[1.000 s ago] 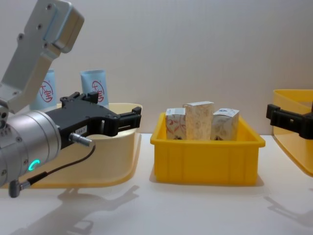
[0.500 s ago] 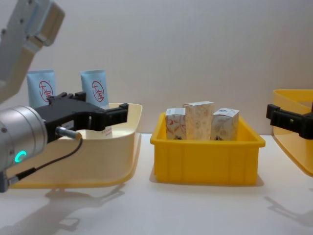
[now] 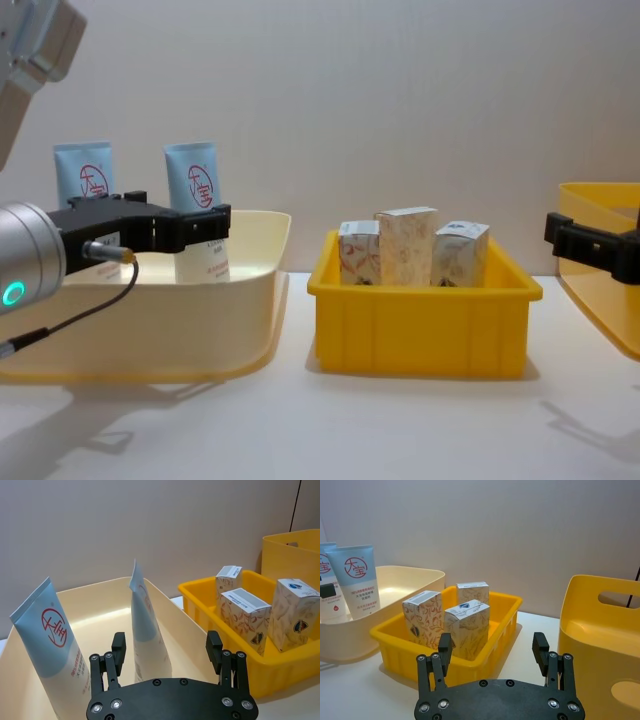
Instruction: Bimanual collaborative sorting of washing and personal care products
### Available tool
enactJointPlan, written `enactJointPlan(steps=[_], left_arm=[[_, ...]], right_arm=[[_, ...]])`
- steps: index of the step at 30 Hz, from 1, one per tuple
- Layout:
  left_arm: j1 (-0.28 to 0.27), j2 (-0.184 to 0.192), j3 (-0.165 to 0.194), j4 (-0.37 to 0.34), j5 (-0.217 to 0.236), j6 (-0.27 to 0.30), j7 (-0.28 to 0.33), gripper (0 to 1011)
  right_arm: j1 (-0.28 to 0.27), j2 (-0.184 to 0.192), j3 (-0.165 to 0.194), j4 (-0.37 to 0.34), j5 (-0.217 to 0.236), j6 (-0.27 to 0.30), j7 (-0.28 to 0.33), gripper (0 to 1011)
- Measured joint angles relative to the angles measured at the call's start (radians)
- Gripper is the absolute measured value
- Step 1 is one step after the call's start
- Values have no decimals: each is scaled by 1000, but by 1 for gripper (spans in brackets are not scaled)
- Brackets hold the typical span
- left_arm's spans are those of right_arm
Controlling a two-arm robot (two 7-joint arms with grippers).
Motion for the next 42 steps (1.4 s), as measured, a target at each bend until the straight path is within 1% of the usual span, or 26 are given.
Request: enactJointPlan(steps=[12,17,25,28,29,31,32,35,42], left_arm=[[-55,-24,-21,71,-43,34,-48,1000],[-78,-37,-25,105,-52,41,-60,1000],[-123,-62,-27,169,-55,42,-74,1000],[-147,-77,-26,205,-54,38,-79,1000],[-147,-77,-26,205,-54,38,-79,1000],[-165,-88,-24,233,-52,31,-82,1000],[-165,-88,-24,233,-52,31,-82,1000],[-186,-102,-23,266,-47,24,-85,1000],[-215,-122,-22,314,-41,15,-90,1000]], right_arm=[[0,0,0,0,0,0,0,1001],[0,0,0,0,0,0,0,1001],[0,0,0,0,0,0,0,1001],[0,0,0,0,0,0,0,1001],[0,0,0,0,0,0,0,1001],[0,0,0,0,0,0,0,1001],[0,0,0,0,0,0,0,1001],[0,0,0,0,0,0,0,1001],[0,0,0,0,0,0,0,1001]])
